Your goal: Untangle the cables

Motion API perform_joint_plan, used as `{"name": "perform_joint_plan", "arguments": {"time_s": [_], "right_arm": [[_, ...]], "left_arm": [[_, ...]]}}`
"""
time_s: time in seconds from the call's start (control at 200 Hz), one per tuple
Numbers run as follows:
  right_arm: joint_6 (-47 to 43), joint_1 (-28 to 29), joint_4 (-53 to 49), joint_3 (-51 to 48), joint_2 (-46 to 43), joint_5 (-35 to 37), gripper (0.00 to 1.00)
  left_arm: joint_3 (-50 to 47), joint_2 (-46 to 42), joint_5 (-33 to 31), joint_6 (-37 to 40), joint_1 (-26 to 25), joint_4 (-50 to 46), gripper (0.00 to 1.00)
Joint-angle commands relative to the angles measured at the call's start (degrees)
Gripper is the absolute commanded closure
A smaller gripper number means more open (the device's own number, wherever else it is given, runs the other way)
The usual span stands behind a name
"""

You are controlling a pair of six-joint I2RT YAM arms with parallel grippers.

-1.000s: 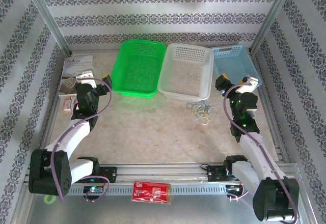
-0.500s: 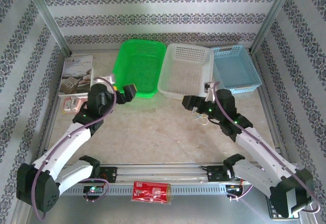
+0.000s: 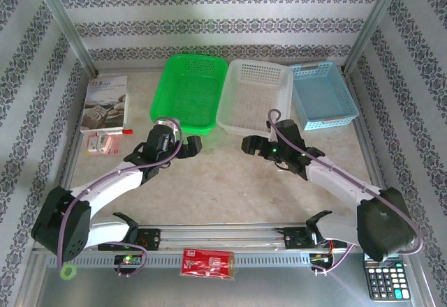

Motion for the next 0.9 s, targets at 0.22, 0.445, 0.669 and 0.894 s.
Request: {"name": "perform_joint_plan", "arguments": {"time_s": [0.22,0.445,0.669,0.894], "right_arm": [[-0.6,-5.9,4.1,7.8,8.6,0.4,0.10],[-0.3,-9.5,4.9,12.2,12.9,-0.7,0.11],[-0.4,-10.5,4.3,11.9,12.0,-1.3,0.11],[-0.3,-10.3,2.6,6.2,3.5,-2.7,0.11]], "left_arm": [[1.6,8.3,-0.7,-2.5,-0.8,12.0,0.00],[5.9,13.9,-0.1,-2.2,-0.9,13.6,0.00],[8.5,16.9,-0.1,-2.5,-0.9,15.7,0.00],[10.1,19.7,0.4,-2.7,-0.9,18.2,0.00]]}}
